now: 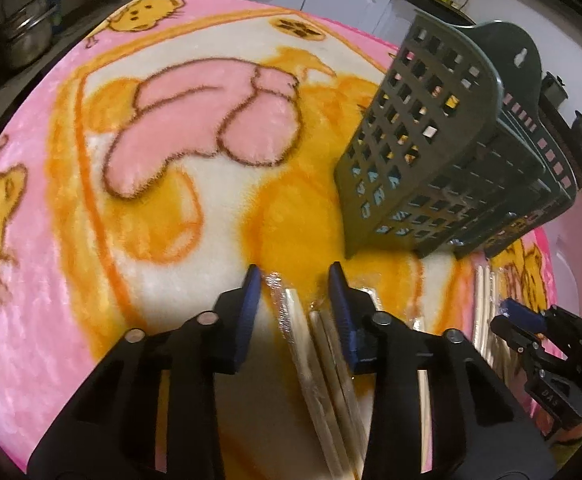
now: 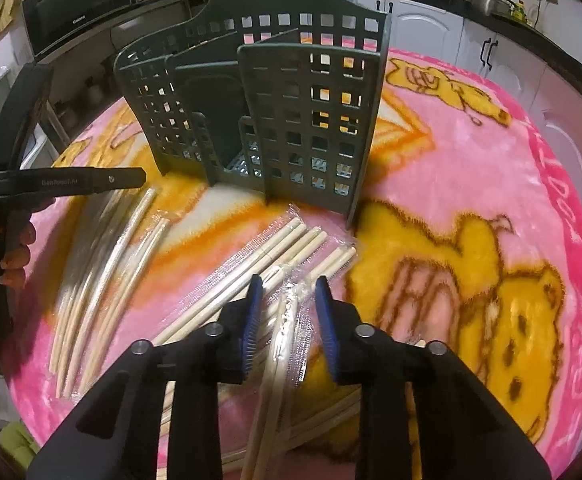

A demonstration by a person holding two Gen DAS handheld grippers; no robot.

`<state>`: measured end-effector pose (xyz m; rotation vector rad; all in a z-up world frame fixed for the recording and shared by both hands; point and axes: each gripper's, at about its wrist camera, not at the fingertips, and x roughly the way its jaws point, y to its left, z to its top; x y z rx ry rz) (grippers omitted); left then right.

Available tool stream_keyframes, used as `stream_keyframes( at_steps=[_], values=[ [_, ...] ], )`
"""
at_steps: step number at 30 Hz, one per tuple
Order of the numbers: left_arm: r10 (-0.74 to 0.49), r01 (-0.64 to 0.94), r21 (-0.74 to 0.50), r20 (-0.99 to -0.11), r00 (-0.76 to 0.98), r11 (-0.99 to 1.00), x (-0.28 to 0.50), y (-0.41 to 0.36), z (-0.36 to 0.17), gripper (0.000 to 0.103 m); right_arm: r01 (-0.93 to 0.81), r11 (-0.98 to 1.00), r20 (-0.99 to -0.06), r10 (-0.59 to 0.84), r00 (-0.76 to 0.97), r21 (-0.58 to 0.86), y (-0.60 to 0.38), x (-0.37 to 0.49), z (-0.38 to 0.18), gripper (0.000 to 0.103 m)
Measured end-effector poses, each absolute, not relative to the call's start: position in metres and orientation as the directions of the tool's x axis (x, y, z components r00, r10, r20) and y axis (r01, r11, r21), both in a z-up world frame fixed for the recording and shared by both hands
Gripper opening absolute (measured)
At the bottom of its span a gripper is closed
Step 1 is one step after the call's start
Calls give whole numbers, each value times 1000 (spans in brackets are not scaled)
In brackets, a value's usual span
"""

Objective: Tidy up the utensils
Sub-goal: 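Lower both tools toward the loose wooden chopsticks beside the caddy, then close the right tool on a chopstick while the left tool grasps another chopstick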

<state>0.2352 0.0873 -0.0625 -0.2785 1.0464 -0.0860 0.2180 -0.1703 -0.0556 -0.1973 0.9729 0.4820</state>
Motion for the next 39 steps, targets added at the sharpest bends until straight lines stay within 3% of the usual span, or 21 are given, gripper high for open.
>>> stream_keyframes(
  at_steps=[5, 9, 19, 39],
  values=[
    [-179, -76, -250, -844, 506, 965, 237, 93, -63, 10, -472, 880, -821, 312, 478, 60, -174, 216, -55, 11],
    [-181, -73, -252, -840, 512, 965, 235, 96, -63, 6, -467, 881, -811, 327, 485, 76, -177, 214, -51, 10],
    [-213, -14, -269, -792, 572, 963, 212, 86, -37, 5, -493, 860, -730, 421, 538, 132, -185, 200, -11, 9],
    [-317, 181, -273, -619, 719, 945, 190, 43, 73, 3, -560, 812, -521, 555, 649, 166, -188, 178, 83, 4]
  ],
)
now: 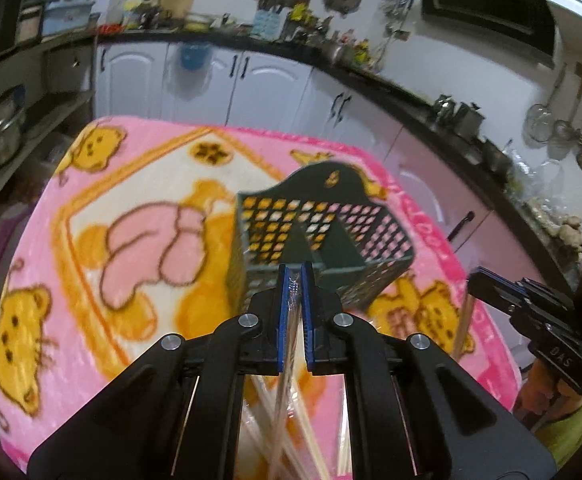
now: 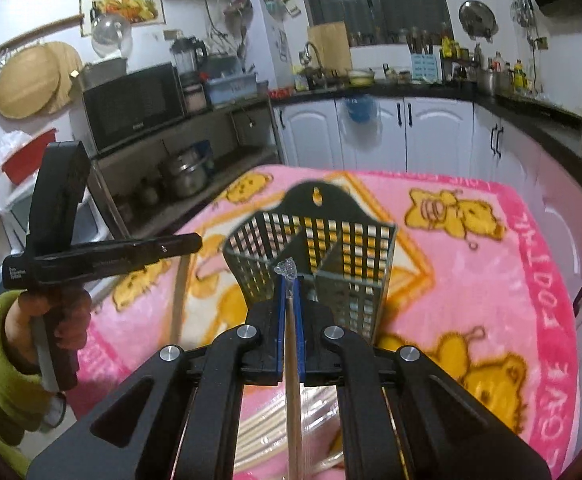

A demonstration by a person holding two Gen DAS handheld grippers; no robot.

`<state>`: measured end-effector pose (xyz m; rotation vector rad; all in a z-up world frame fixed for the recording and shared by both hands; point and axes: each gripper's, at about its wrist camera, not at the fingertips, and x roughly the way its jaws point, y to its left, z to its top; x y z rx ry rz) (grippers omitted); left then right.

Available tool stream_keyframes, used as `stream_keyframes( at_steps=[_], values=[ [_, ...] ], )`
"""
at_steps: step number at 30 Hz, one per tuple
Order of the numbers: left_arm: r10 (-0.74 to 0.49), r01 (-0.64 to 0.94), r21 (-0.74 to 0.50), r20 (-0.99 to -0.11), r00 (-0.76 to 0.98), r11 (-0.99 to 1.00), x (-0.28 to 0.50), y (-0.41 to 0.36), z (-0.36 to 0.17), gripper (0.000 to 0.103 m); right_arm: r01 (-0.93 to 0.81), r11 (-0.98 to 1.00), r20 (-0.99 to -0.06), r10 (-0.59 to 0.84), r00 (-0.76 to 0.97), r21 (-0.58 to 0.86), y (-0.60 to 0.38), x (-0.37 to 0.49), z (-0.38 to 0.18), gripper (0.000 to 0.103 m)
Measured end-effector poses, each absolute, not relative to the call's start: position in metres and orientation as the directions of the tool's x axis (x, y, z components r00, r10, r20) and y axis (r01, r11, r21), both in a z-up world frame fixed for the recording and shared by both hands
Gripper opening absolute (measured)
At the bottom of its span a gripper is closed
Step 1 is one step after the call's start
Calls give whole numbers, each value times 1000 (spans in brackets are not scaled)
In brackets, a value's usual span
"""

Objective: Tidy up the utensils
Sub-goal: 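Close the right tool on a chopstick while the left tool grasps another chopstick, then lift both held chopsticks and carry them above the green caddy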

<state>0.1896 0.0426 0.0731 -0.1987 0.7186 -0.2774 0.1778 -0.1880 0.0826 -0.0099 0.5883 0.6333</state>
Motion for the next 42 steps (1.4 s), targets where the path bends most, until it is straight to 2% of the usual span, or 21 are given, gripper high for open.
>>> stream_keyframes(
  at_steps=[10, 21, 26, 35, 39, 42],
  values=[
    [-358, 251, -261, -567, 742, 932, 192, 27, 105, 3, -559, 805, -394, 588, 707, 198, -196, 177, 117, 4],
    [-391, 301, -257, -480, 785, 918, 200, 16, 148, 3, -532, 820, -242, 570, 785, 210, -207, 190, 148, 4],
    [-390, 327, -215, -426, 817, 920, 203, 10, 180, 3, -526, 829, -185, 556, 810, 189, -205, 196, 162, 4],
    [-332, 290, -170, -337, 881, 942, 217, 11, 216, 3, -530, 831, -51, 544, 837, 171, -201, 215, 184, 4],
    [-278, 243, -148, -303, 912, 959, 226, 13, 219, 3, -521, 843, 18, 524, 852, 129, -200, 225, 189, 5],
    [-258, 223, -150, -286, 923, 963, 232, 15, 216, 3, -503, 858, 32, 503, 864, 105, -199, 233, 185, 5]
  ],
)
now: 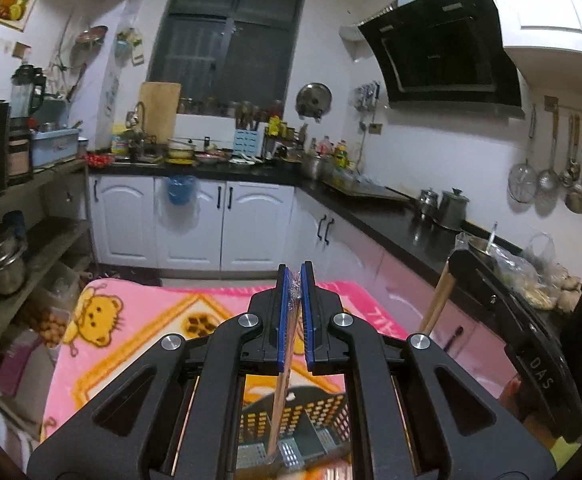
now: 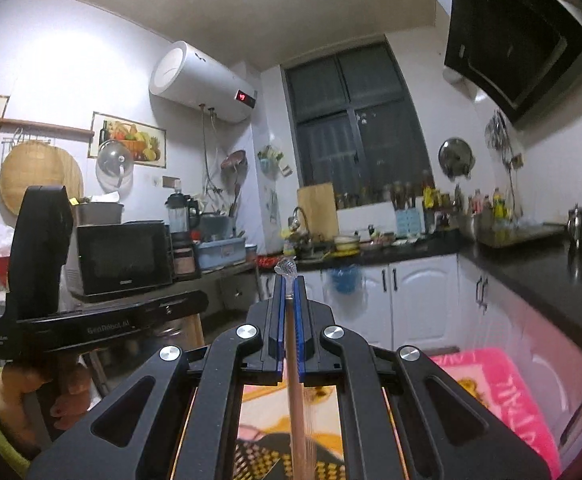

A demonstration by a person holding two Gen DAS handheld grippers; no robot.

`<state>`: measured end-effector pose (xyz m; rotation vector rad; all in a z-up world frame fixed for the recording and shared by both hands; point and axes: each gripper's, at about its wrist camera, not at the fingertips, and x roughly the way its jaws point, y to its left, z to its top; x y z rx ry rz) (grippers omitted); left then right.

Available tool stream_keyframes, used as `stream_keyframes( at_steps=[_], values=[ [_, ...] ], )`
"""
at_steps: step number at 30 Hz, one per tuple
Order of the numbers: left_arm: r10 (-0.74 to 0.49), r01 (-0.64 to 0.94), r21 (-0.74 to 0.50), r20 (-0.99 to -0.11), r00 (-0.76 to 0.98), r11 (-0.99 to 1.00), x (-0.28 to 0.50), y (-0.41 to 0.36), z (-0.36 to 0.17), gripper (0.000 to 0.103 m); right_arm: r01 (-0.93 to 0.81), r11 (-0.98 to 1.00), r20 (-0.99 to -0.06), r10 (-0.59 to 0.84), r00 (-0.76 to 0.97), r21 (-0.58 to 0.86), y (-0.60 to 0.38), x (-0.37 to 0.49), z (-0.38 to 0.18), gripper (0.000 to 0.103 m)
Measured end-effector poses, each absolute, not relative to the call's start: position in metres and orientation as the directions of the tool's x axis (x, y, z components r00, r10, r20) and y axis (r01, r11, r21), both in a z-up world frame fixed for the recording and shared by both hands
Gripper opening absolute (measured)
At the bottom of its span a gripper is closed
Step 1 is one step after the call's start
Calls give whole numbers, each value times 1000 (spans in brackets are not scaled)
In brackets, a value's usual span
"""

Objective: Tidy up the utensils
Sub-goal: 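Lift both held chopsticks and carry them above the green caddy, then open the left tool over the caddy while the right tool releases its chopstick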

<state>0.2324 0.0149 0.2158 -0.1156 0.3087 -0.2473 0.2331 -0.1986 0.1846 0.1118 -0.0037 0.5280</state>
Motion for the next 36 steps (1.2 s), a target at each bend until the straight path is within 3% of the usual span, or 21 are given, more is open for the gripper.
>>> stream_keyframes(
  at_steps=[10, 19, 20, 23, 25, 36],
  values=[
    [-206, 182, -106, -292, 934, 977, 243, 13, 185, 3, -450, 882, -25, 458, 889, 137, -203, 262, 145, 5],
    [-211, 172, -142, -335, 918, 975, 253, 23, 158, 4, -412, 894, -62, 428, 902, 177, -208, 267, 127, 5],
    [-211, 171, -145, -337, 918, 975, 252, 23, 156, 4, -410, 895, -65, 426, 902, 179, -208, 266, 126, 7],
    [-213, 165, -162, -350, 912, 973, 254, 27, 151, 4, -395, 898, -77, 415, 907, 193, -211, 266, 123, 25],
    [-210, 158, -170, -360, 909, 973, 254, 30, 147, 4, -385, 901, -84, 407, 910, 200, -212, 266, 121, 26],
    [-188, 116, -206, -381, 905, 972, 247, 47, 135, 40, -352, 908, -133, 387, 913, 225, -220, 261, 112, 32]
  ],
)
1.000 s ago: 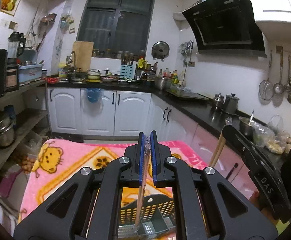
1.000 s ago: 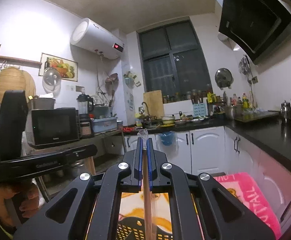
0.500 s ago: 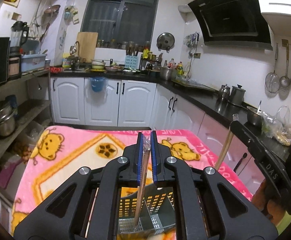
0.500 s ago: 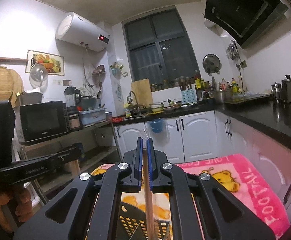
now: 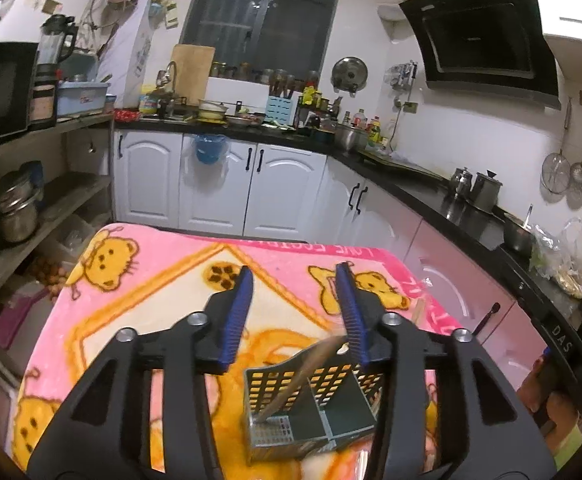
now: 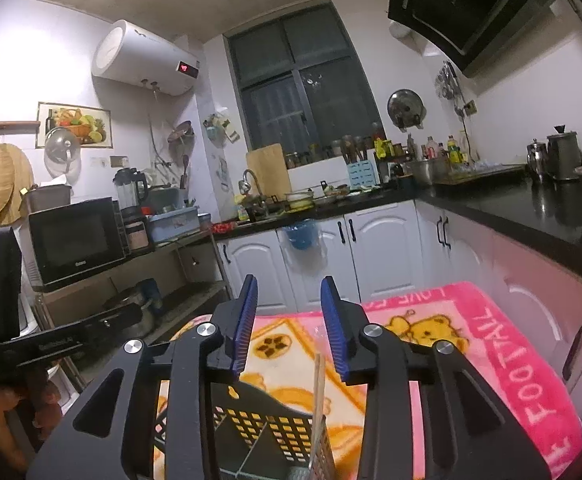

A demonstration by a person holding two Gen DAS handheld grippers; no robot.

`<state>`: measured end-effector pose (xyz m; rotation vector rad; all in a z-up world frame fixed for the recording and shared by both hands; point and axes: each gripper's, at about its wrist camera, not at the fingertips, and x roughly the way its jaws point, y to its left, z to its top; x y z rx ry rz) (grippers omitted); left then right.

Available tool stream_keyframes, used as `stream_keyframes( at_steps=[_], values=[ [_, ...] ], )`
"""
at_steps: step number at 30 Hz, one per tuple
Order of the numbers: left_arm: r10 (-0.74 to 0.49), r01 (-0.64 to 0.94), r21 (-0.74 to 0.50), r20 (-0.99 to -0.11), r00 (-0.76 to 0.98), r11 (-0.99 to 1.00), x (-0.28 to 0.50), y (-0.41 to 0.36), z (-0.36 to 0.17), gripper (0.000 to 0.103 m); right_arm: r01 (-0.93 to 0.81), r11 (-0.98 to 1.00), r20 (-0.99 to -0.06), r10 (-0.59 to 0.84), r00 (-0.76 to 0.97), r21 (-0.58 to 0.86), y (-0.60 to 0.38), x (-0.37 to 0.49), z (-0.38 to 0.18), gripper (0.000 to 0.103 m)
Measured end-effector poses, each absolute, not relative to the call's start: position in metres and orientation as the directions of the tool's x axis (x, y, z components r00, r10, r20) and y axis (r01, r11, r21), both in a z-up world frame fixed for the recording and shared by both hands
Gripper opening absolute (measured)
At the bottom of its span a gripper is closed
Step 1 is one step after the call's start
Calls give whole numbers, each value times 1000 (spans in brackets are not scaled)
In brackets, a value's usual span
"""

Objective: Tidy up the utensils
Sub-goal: 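Open the left tool over the caddy while the right tool releases its chopstick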

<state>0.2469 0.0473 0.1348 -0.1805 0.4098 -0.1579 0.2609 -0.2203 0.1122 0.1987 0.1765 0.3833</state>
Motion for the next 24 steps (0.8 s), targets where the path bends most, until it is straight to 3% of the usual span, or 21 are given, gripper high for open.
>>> stream_keyframes(
  at_steps=[15, 22, 24],
  values=[
    [-185, 95, -239, -389, 903, 966, 228, 61, 125, 79, -314, 917, -214, 368, 905, 247, -230, 249, 96, 43],
    [-184, 89, -249, -390, 902, 964, 217, 63, 120, 85, -320, 916, -269, 380, 885, 240, -229, 242, 92, 49],
    [-189, 94, -249, -392, 901, 964, 213, 62, 118, 92, -321, 917, -281, 382, 880, 238, -228, 240, 90, 51]
  ],
)
